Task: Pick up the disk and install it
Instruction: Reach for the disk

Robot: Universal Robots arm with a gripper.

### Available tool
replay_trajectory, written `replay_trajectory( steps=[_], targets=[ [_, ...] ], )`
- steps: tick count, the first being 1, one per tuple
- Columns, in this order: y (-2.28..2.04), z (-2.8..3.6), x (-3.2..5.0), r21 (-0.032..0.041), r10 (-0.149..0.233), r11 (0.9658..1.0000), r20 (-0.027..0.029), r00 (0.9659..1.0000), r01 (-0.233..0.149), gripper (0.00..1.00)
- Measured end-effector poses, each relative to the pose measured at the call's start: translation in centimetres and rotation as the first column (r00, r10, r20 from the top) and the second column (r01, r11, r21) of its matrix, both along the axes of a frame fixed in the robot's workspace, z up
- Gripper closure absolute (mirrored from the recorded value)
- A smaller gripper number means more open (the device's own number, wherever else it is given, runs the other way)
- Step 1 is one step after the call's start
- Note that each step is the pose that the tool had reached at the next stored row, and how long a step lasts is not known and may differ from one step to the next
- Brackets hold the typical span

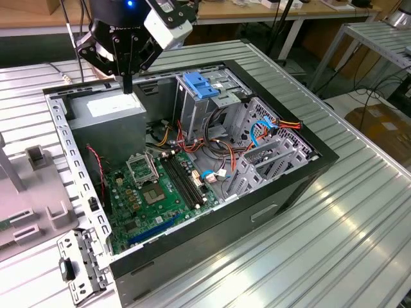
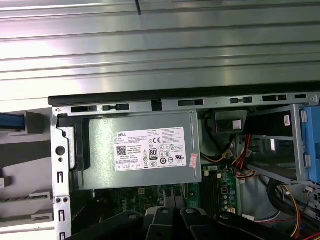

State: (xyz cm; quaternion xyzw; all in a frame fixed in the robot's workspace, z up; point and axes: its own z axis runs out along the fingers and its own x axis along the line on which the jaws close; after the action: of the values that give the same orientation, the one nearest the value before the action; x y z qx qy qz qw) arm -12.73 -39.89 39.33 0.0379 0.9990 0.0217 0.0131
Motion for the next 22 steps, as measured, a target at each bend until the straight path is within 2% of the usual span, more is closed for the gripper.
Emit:
replay_trajectory(
  steps=[22],
  targets=[
    [0.0, 0.0, -1.56, -0.0001, 0.0, 1.0, -0.0001, 1.0, 0.0, 0.89]
  ],
)
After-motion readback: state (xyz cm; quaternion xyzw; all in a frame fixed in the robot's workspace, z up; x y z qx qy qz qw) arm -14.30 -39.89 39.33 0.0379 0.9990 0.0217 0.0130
